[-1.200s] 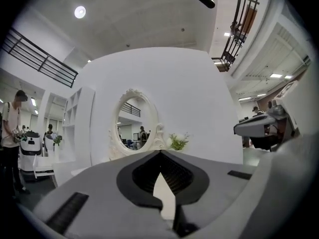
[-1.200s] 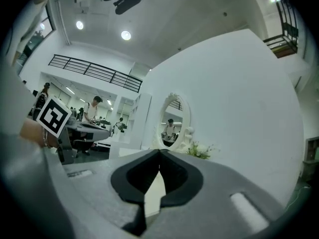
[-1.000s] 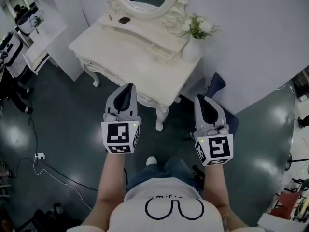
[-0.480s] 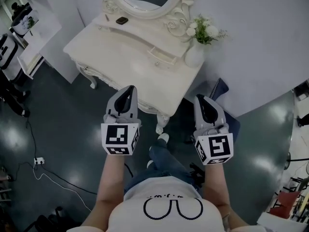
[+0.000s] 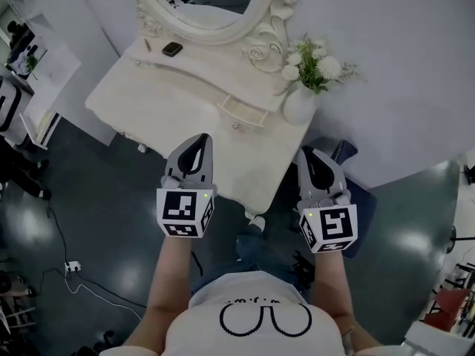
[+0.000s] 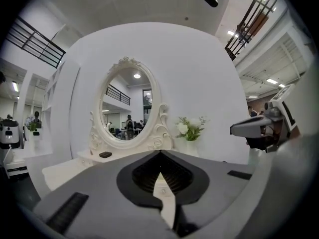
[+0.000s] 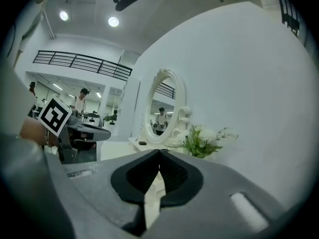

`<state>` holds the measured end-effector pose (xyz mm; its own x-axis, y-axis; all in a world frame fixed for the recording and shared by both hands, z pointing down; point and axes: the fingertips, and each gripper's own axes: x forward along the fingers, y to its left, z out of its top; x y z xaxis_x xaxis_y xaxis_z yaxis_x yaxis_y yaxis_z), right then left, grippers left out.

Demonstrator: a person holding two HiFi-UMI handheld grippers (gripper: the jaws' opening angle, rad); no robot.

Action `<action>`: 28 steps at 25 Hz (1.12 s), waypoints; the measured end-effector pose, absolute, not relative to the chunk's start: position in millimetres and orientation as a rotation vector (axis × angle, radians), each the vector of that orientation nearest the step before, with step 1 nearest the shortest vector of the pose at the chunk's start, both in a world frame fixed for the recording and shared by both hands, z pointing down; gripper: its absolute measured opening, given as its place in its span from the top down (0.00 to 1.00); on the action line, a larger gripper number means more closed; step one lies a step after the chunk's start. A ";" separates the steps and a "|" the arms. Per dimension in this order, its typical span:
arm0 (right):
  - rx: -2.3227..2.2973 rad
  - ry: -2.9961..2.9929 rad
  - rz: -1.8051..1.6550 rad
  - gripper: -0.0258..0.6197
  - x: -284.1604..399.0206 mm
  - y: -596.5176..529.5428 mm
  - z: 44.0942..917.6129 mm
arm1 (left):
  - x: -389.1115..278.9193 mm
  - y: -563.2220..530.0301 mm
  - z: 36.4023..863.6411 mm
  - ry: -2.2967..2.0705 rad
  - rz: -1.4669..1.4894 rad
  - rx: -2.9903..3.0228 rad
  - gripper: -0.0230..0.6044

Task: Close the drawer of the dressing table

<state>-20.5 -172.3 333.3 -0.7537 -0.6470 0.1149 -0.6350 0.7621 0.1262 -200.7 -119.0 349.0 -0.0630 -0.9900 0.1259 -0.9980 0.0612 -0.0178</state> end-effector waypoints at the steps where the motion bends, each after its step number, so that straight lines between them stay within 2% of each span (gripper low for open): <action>1: 1.036 -2.797 -0.108 0.96 -20.5 -182.9 335.8 | -201.9 -131.5 350.1 -2.214 0.151 2.103 0.97; 7: 1.068 -2.762 -0.050 0.96 -18.4 -233.4 349.2 | -202.3 -192.2 360.5 -2.126 0.127 2.116 0.97; 9: 1.074 -2.757 -0.042 0.96 -19.6 -242.4 351.5 | -204.0 -206.2 369.5 -2.100 0.143 2.094 0.93; 10: 1.076 -2.754 -0.040 0.96 -19.8 -244.9 352.6 | -203.9 -212.0 375.0 -2.080 0.150 2.086 0.84; 12: 1.090 -2.744 -0.033 0.96 -18.6 -249.2 355.3 | -203.0 -222.9 384.2 -2.034 0.150 2.081 0.59; 13: 1.102 -2.737 -0.023 0.96 -17.2 -251.4 357.3 | -202.4 -227.6 387.2 -2.017 0.151 2.086 0.52; 28: 1.322 -2.550 0.130 0.96 -22.1 -260.4 399.3 | -212.4 -251.5 468.5 -1.849 0.396 2.164 0.52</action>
